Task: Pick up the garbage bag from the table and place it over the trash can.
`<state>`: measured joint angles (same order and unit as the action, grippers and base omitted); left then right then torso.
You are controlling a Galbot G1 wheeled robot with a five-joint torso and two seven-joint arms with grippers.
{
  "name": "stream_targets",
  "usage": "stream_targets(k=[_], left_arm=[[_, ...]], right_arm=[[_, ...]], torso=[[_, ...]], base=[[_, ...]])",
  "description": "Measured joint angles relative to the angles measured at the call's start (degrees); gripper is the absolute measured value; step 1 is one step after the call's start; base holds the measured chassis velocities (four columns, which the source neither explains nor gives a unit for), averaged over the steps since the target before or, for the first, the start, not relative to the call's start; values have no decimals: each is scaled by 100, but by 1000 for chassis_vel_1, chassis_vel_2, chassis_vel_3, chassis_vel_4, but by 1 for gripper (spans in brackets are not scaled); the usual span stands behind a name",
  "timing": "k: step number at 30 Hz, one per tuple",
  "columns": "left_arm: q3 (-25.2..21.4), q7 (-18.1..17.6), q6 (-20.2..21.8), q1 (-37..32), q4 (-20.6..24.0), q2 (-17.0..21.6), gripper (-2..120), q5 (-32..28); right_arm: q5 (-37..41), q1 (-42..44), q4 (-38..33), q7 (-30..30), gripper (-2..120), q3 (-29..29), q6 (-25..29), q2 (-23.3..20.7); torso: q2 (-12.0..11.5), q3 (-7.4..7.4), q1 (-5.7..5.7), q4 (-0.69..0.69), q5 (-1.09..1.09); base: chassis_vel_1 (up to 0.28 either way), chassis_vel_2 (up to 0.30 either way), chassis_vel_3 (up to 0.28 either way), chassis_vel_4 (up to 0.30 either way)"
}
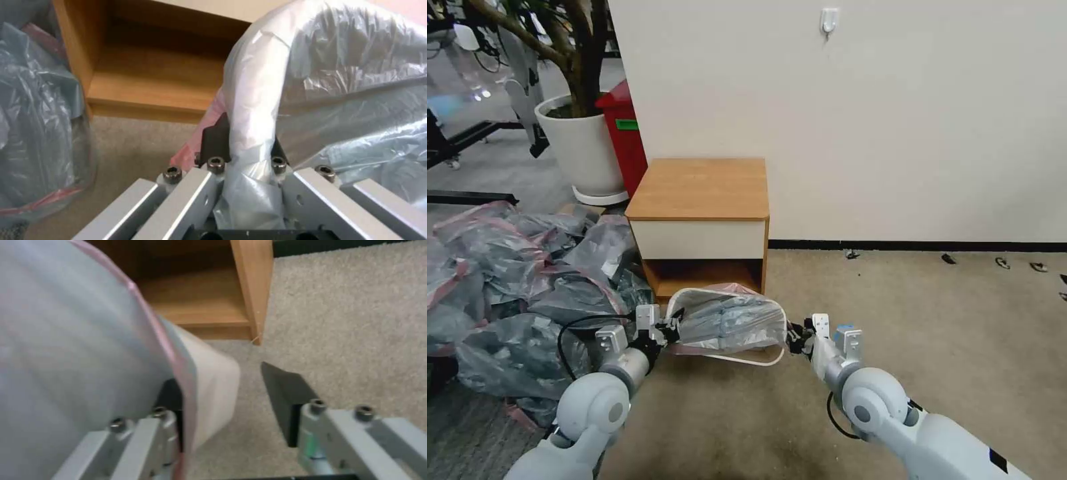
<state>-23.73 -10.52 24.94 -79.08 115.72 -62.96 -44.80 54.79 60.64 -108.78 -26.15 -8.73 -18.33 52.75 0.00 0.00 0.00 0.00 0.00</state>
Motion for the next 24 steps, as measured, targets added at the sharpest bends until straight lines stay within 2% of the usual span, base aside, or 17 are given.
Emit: stream_targets(k=[3,4,8,9,11,13,14,17,24], left_arm=[[-27,0,0,-4,1,2,3,-16],[-27,0,0,-4,1,2,3,-16],[-49,-7,-29,12,-27,-46,3,-16],[-49,-7,-29,12,-27,-46,3,-16],[-67,-9,-34,34,-56,-74,3,-16],[-72,-9,-34,39,-62,-81,3,-17],[-80,-9,-34,55,-81,-98,3,-18],[-84,-9,-34,72,-107,-146,3,-18],[-78,-4,-34,42,-160,-218,3,16]], right_arm=[[-329,-5,53,17,58,-35,27,-25],[-329,-5,53,17,58,-35,27,-25],[-666,-70,54,3,76,-16,79,-46],[-666,-70,54,3,76,-16,79,-46],[-889,-115,38,3,86,-6,138,-140],[-909,-119,16,3,89,3,142,-176],[-922,-125,-29,9,96,20,142,-260],[-889,-143,-79,11,100,71,151,-370],[-677,-230,-252,-1,100,276,152,-455]], torso=[[0,0,0,0,0],[0,0,0,0,0],[0,0,0,0,0],[0,0,0,0,0],[0,0,0,0,0],[0,0,0,0,0],[0,0,0,0,0],[0,0,0,-1,0],[0,0,0,0,0]], base=[[0,0,0,0],[0,0,0,0],[0,0,0,0],[0,0,0,0],[0,0,0,0],[0,0,0,0],[0,0,0,0],[0,0,0,0],[0,0,0,0]])
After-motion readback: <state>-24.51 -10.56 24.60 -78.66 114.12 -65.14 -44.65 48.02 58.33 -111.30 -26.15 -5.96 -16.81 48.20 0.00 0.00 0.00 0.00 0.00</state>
